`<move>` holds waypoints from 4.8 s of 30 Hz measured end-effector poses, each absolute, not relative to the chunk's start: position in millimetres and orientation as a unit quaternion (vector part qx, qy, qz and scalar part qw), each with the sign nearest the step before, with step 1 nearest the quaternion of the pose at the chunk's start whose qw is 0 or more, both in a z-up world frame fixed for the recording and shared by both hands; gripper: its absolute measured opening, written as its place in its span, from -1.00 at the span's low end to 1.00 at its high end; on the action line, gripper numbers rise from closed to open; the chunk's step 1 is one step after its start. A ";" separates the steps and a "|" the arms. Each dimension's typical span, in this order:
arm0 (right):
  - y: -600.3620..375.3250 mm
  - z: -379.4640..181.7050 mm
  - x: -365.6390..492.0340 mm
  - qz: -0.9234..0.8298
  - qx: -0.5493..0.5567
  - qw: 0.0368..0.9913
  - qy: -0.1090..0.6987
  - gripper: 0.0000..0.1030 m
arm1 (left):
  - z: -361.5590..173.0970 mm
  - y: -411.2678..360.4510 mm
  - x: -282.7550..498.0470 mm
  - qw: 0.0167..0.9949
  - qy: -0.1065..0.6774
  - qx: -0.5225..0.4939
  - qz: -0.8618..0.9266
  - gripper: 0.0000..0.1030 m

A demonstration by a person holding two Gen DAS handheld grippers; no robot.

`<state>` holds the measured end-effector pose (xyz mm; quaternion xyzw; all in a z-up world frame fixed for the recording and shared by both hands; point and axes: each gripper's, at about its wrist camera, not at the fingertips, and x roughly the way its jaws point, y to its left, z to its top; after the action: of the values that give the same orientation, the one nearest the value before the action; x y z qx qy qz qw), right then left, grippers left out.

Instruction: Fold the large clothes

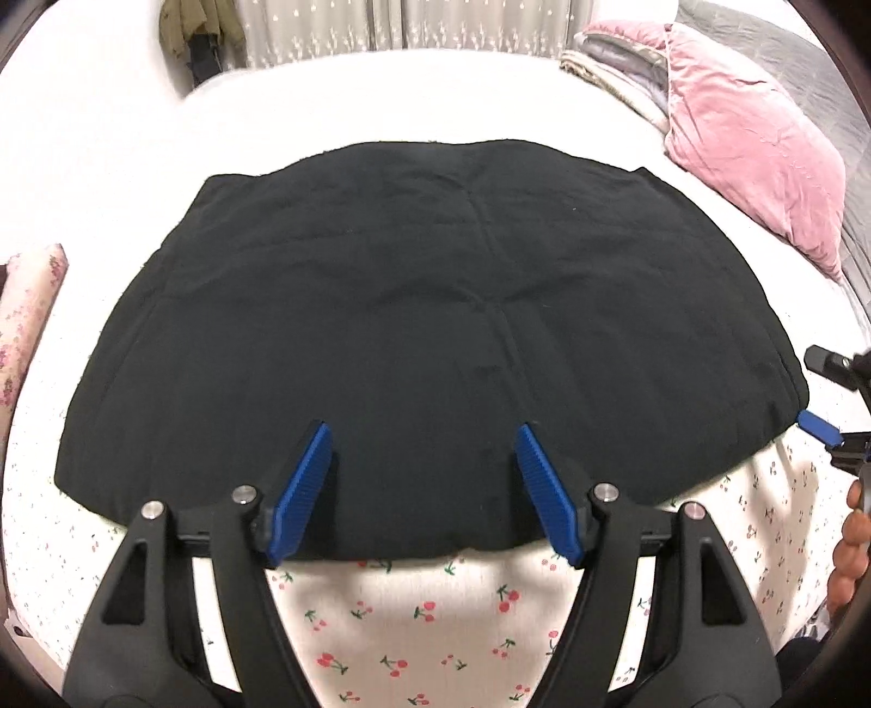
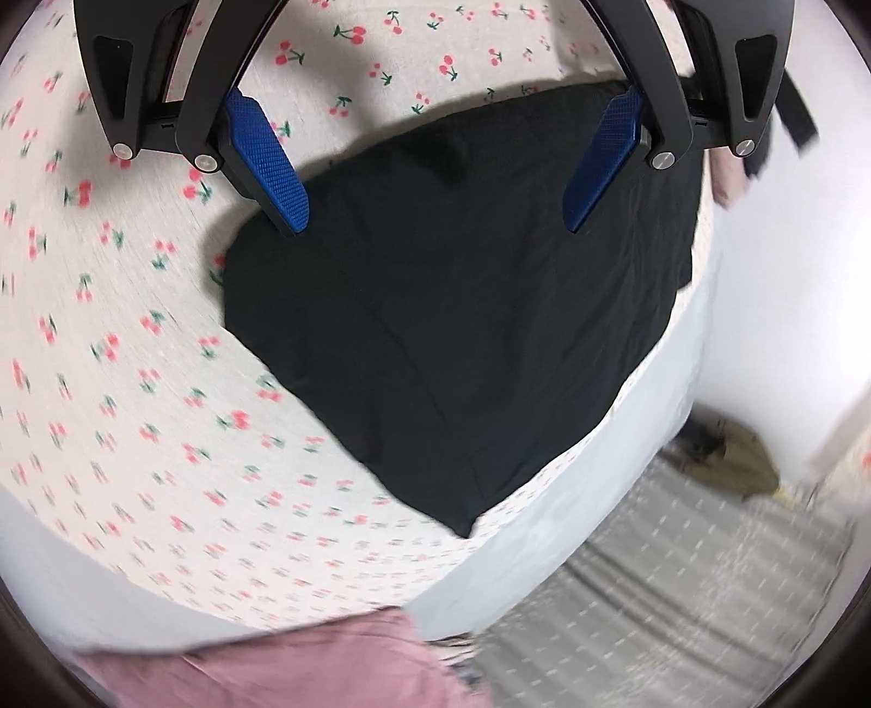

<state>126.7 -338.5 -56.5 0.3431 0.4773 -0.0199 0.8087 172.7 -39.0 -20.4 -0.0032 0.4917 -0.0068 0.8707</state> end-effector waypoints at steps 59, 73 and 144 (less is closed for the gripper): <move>-268.4 -25.0 148.2 -0.062 0.324 0.882 0.337 -0.54 | -30.9 194.2 153.6 0.834 0.454 -0.282 0.135 0.39; 74.9 64.6 115.5 0.177 -0.228 0.949 0.130 -0.85 | -51.8 292.3 133.5 0.777 0.408 -0.471 0.087 0.39; 83.6 -75.0 119.9 0.122 -0.402 0.855 0.305 -0.42 | -71.8 238.5 177.4 0.821 0.482 -0.294 0.079 -0.71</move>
<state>119.9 83.6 -75.0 -0.4019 0.3049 0.1222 0.8547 177.4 238.5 -71.8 -0.2941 0.4821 0.0794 0.8214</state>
